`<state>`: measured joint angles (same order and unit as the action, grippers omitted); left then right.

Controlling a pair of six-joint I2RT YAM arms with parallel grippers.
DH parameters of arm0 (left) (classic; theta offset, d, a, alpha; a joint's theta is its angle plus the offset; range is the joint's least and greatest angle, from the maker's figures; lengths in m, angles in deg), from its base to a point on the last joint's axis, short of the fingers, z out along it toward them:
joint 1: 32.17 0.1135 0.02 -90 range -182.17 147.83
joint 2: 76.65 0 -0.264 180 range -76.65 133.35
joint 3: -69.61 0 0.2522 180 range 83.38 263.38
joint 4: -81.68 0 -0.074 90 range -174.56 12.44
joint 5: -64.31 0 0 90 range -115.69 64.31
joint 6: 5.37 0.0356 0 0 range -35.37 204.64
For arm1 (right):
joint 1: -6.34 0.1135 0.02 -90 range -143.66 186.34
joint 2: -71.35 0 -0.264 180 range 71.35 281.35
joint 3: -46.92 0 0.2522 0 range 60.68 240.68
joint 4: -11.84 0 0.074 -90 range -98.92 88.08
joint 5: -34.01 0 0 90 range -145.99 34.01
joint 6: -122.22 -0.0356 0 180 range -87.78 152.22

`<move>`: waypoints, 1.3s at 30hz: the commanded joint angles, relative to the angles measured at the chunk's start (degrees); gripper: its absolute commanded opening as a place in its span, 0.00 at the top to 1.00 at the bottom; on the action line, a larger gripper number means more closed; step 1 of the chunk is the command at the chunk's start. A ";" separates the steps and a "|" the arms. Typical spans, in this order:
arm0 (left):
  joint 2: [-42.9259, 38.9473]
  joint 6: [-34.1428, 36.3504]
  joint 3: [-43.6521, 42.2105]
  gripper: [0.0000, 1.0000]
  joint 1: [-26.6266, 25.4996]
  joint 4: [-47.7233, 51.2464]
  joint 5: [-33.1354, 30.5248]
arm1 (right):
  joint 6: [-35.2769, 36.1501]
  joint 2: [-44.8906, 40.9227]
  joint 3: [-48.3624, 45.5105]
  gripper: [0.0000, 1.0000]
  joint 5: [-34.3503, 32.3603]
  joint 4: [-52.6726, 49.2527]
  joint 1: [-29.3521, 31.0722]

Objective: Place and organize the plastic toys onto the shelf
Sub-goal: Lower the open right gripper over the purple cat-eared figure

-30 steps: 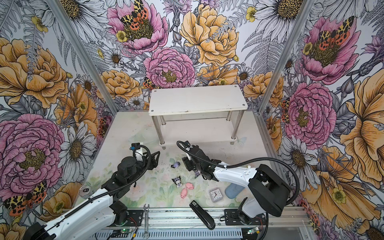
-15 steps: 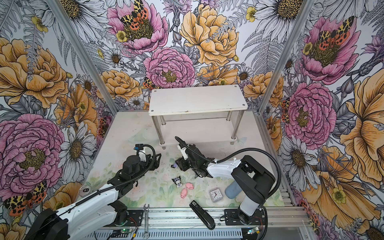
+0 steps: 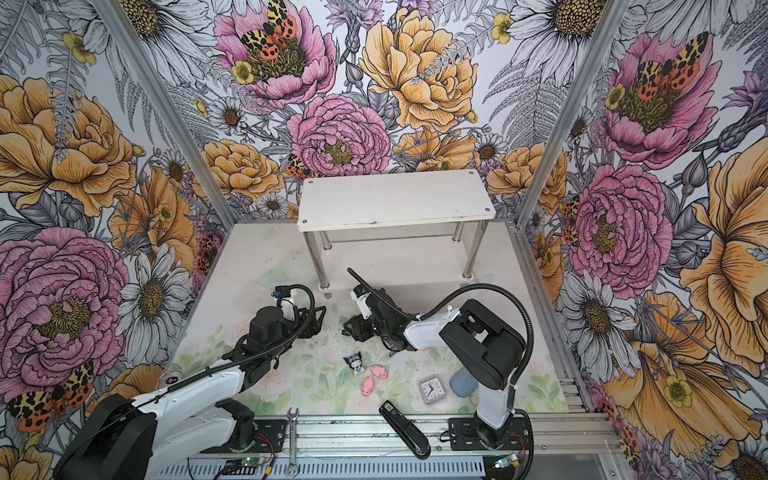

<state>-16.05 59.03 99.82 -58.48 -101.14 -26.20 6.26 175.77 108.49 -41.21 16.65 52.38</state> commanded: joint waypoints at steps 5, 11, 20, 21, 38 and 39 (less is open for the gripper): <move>0.55 -0.23 1.57 0.26 1.00 -1.91 1.64 | -0.79 -0.71 2.18 0.47 1.51 1.02 2.08; 1.41 -0.28 1.88 0.26 1.08 -2.23 1.75 | 1.48 -2.60 4.97 0.48 -0.64 -4.86 6.29; 0.95 -0.59 1.70 0.26 1.18 -1.95 1.88 | 1.62 -2.72 8.06 0.48 -4.44 -9.03 12.18; 0.68 -0.63 1.66 0.26 1.18 -1.78 1.88 | 2.05 -3.46 7.85 0.48 -5.79 -9.81 12.31; -5.45 -1.38 -0.15 0.24 1.61 1.60 0.88 | 13.97 -3.50 10.92 0.00 -14.63 -24.29 12.22; -5.81 -1.45 -0.26 0.24 1.63 1.92 0.79 | 13.64 -2.62 11.22 0.00 -14.00 -23.71 12.18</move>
<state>-20.49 58.55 100.24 -57.40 -100.35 -25.61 19.66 170.30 117.47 -57.58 -7.22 64.78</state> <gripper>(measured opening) 0.758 0.989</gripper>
